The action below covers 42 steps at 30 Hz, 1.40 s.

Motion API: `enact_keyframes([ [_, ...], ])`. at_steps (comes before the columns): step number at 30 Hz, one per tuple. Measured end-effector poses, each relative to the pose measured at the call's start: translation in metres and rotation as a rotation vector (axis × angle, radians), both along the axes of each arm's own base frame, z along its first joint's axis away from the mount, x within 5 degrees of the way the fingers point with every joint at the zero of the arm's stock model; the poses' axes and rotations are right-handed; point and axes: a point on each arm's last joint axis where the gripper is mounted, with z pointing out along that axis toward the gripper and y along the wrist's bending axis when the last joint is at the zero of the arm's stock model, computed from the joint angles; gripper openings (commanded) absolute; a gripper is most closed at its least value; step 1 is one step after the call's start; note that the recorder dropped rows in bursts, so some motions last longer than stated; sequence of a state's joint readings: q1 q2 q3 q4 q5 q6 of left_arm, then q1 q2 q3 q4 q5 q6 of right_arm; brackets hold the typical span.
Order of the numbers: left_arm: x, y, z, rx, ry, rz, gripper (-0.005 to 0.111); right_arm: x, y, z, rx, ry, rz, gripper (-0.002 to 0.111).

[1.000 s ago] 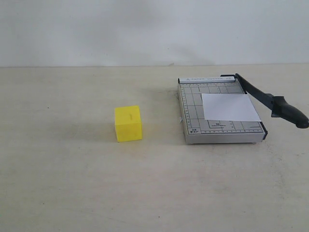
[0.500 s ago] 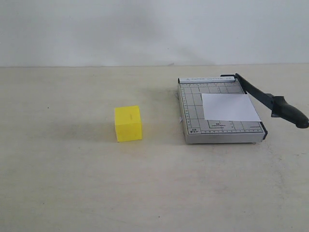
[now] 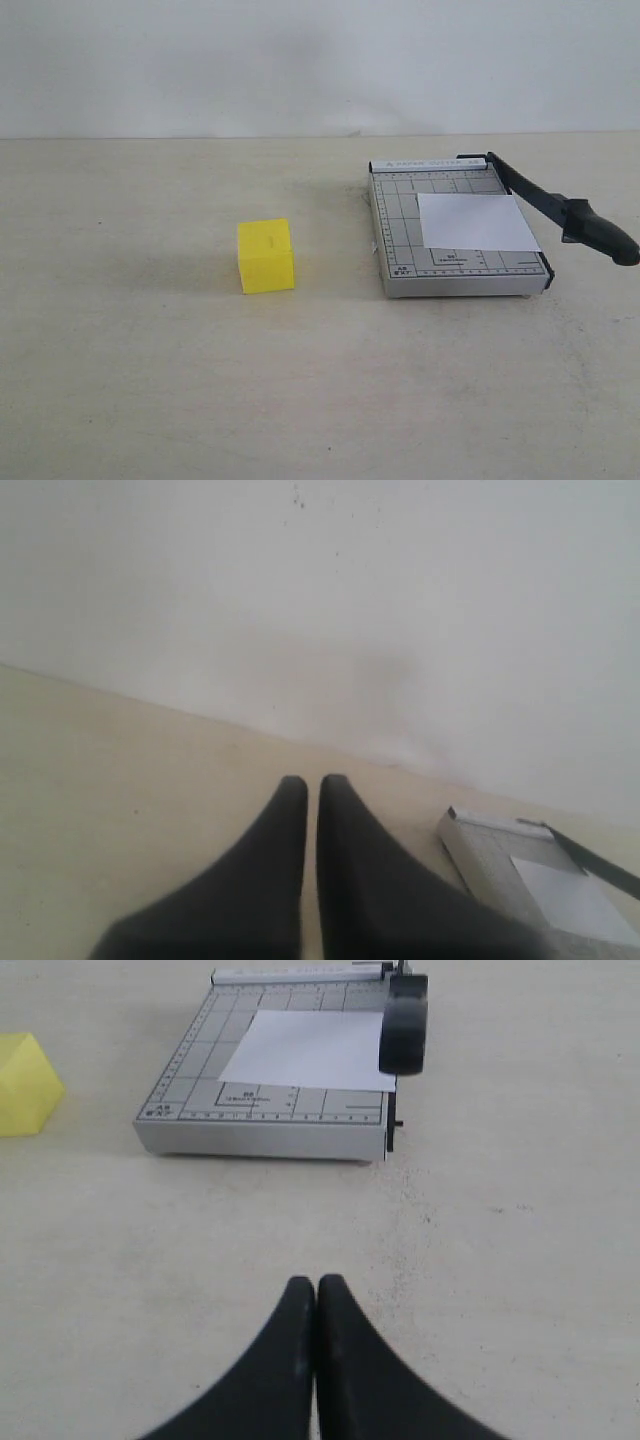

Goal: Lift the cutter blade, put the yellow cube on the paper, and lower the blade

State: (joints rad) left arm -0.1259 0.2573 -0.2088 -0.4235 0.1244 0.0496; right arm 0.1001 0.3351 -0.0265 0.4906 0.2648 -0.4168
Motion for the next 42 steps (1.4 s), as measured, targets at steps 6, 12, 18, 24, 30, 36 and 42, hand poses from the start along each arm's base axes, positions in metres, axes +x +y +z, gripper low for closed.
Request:
enact_keyframes([
  [6, 0.025, -0.017, 0.013, 0.102, 0.140, -0.151, 0.004, 0.000, -0.001, -0.005, -0.003, -0.008, -0.016, 0.000],
  [12, 0.059, -0.048, 0.025, 0.237, 0.186, -0.340, 0.004, 0.001, -0.003, -0.003, 0.002, -0.036, -0.032, 0.000],
  [18, 0.103, -0.091, 0.000, 0.349, 0.339, -0.510, 0.004, 0.001, -0.003, -0.003, 0.006, -0.037, -0.034, 0.000],
  [24, 0.149, -0.140, -0.017, 0.423, 0.407, -0.623, 0.004, 0.001, -0.003, -0.003, 0.006, -0.037, -0.034, 0.000],
  [30, 0.188, -0.191, -0.021, 0.463, 0.386, -0.717, 0.004, 0.001, -0.003, -0.003, 0.006, -0.037, -0.034, 0.000],
  [36, 0.205, -0.246, -0.030, 0.533, 0.332, -0.851, 0.004, 0.001, -0.003, -0.003, 0.006, -0.037, -0.034, 0.000],
  [42, 0.223, -0.294, -0.049, 0.667, 0.230, -0.955, 0.004, 0.001, -0.003, -0.003, 0.006, -0.037, -0.034, 0.000],
])
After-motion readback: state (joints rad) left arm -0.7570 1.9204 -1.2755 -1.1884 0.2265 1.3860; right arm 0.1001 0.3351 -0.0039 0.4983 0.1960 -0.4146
